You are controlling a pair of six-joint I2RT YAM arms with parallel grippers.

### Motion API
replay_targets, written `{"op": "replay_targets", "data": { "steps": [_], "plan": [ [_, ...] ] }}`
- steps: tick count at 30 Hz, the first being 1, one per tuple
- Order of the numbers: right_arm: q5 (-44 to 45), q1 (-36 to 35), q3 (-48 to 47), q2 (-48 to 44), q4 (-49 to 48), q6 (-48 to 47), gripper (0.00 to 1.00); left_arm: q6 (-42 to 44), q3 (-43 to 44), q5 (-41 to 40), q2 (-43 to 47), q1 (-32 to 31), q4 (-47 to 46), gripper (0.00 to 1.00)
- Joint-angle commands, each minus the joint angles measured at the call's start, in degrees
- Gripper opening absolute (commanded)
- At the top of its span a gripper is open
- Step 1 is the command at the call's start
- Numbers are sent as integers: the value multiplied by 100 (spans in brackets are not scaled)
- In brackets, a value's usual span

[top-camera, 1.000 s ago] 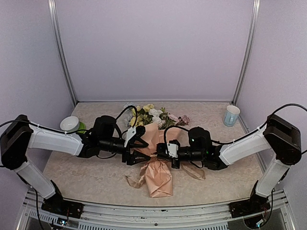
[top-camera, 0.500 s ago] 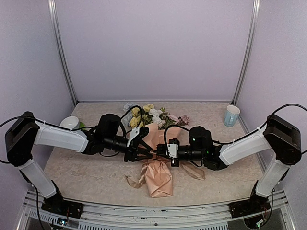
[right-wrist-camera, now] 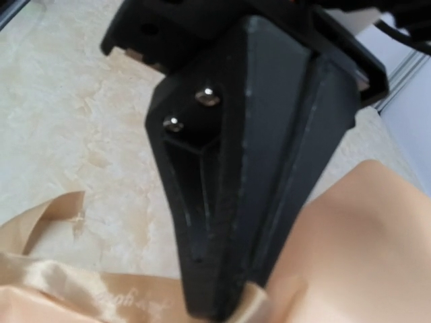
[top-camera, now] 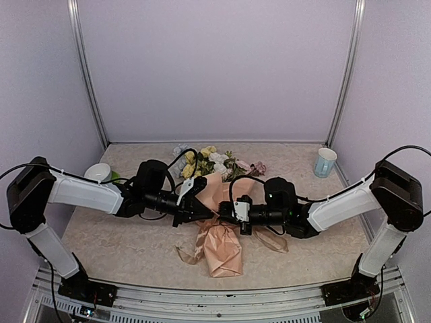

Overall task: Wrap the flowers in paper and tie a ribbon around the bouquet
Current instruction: Cross the half-tied ribbon over the folded bouquet.

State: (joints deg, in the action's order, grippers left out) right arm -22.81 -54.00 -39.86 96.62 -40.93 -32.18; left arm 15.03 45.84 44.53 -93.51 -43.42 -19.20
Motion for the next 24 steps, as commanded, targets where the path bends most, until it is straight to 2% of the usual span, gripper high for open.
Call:
{"op": "replay_targets", "data": {
  "steps": [1,2,5,6,7,10,12,14,17,18,20,24],
  "plan": [
    [175,-51,-108,-244,244,177,22,-198,-155,112,49,1,-315,0],
    [268,-52,-98,-293,332,219,34,-252,-178,78,53,0,-365,0],
    [708,-49,-61,-568,803,465,55,-476,-320,-86,102,-4,-655,0],
    [875,-42,-15,-739,956,634,72,-599,-389,-163,131,-13,-804,0],
    [992,-25,75,-937,1116,832,81,-711,-467,-251,169,-28,-941,0],
    [1014,47,175,-1601,1896,1638,90,-915,-761,-553,298,-128,-1403,0],
    [946,205,20,-1996,2812,2457,91,-938,-856,-698,360,-201,-1507,0],
    [1249,517,-209,-2239,3836,3402,86,-984,-885,-746,390,-247,-1526,0],
    [2846,1049,-665,-2254,5661,4939,68,-1025,-921,-792,430,-293,-1529,0],
    [3151,1106,-863,-2168,6306,5282,66,-1025,-935,-815,457,-310,-1519,0],
    [3220,1111,-1137,-1962,7361,5667,65,-1003,-952,-842,510,-338,-1499,0],
    [2725,1098,-1372,-1498,8309,6295,66,-953,-928,-889,538,-351,-1395,0]
  ]
}}
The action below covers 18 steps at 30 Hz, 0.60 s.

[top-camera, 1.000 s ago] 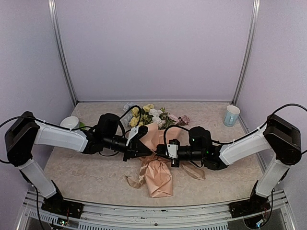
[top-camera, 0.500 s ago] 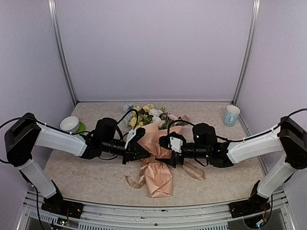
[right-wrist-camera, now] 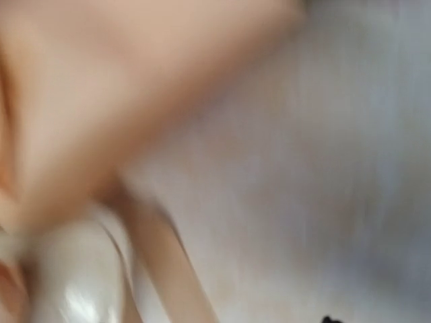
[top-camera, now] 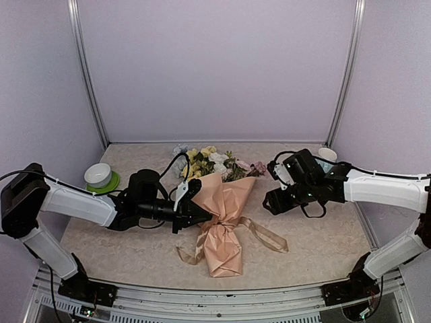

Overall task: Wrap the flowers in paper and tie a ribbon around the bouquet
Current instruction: Cross the half-tied ribbon over the folded bouquet.

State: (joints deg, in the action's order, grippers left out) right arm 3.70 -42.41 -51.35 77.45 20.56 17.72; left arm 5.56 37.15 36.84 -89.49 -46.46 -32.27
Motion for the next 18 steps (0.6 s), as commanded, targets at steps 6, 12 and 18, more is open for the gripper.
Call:
{"op": "replay_targets", "data": {
  "steps": [6,12,18],
  "plan": [
    [60,-218,-270,856,2970,1736,65,27,-67,-160,151,-104,-10,0],
    [-765,-276,192,991,2144,1822,60,59,-41,-187,116,-134,52,0],
    [-667,-283,410,1189,2125,1848,52,140,-14,-237,163,-144,160,0]
  ]
}}
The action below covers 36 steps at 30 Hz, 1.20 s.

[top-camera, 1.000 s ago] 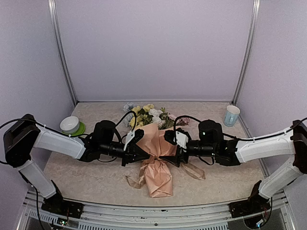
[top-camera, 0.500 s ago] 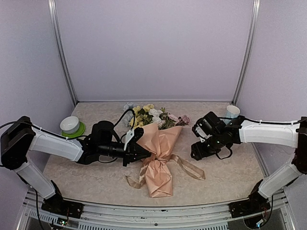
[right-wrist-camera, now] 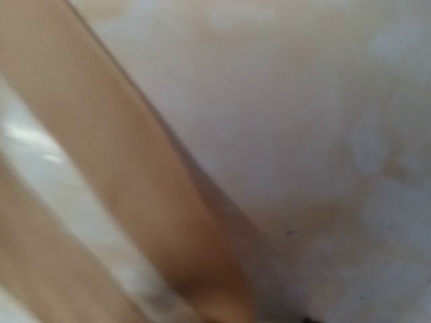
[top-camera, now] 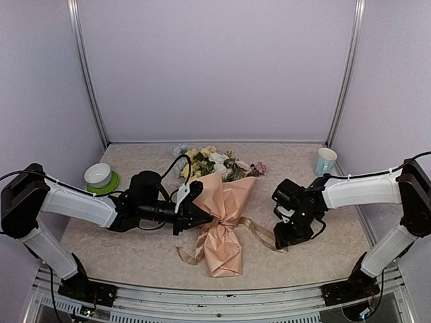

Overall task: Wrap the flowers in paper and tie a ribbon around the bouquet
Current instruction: Cross the half-tied ribbon over the folded bouquet.

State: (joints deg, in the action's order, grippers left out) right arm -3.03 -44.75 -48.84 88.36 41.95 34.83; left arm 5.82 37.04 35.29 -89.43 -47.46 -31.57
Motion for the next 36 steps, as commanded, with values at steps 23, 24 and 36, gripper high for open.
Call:
{"op": "replay_targets", "data": {
  "steps": [23,24,36],
  "plan": [
    [-98,-1097,-4431,1372,-2083,-2116,0,485,-153,-863,334,-802,353,0],
    [-256,-1174,-4649,1598,-2149,-2140,0,512,-167,-941,348,-872,353,0],
    [-1410,-1845,-6837,3551,-2098,-2162,0,490,-249,-1576,241,-1374,410,0]
  ]
}}
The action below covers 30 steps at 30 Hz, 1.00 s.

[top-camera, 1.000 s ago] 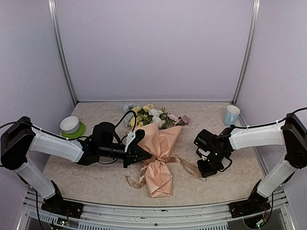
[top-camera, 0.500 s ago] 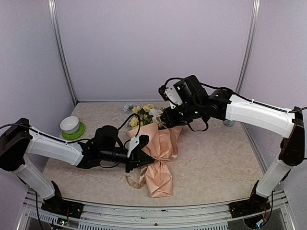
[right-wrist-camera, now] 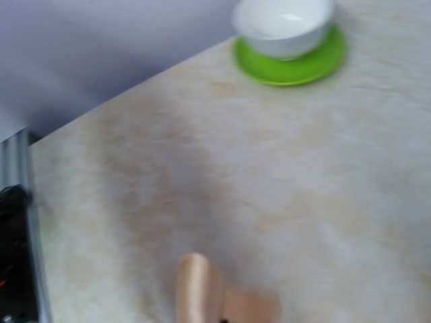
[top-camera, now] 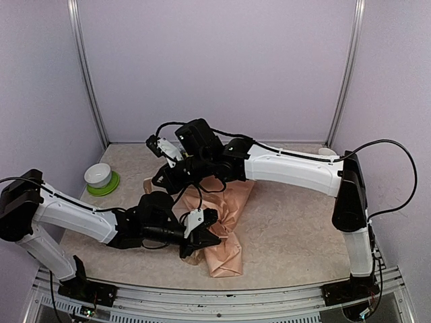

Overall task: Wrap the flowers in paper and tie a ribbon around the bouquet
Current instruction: Cross the half-tied ribbon over the folded bouquet.

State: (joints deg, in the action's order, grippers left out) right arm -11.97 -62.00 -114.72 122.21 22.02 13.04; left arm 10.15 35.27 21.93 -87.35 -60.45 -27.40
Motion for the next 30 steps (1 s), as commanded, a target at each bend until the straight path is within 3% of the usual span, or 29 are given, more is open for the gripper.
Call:
{"op": "replay_targets", "data": {
  "steps": [1,4,6,7,9,10,15,22,26,30],
  "plan": [
    [-574,-140,-256,197,-106,28,0,59,-72,-250,38,-88,-3,0],
    [-717,-188,-267,279,-74,3,1,66,-66,-255,34,-88,-8,0],
    [-836,-204,-290,294,-24,-20,14,71,-52,-236,-2,-90,-5,0],
    [-888,-210,-307,282,-8,-20,29,63,-40,-220,-16,-90,-4,0],
    [-901,-204,-326,203,21,-69,80,57,-29,-208,-26,-89,12,0],
    [-840,-193,-321,138,22,-102,97,54,-33,-201,-23,-90,11,0],
    [-360,-102,-127,-316,-71,-306,100,43,-39,-180,-20,-80,37,0],
    [-439,220,265,-995,-113,-483,100,-137,-119,-21,36,67,-79,0],
    [-441,702,2064,-2352,-1163,-522,99,-598,-362,506,75,434,-681,0],
    [-1441,1388,4899,-4102,-2925,-647,97,-676,-497,613,139,545,-989,0]
  ]
}}
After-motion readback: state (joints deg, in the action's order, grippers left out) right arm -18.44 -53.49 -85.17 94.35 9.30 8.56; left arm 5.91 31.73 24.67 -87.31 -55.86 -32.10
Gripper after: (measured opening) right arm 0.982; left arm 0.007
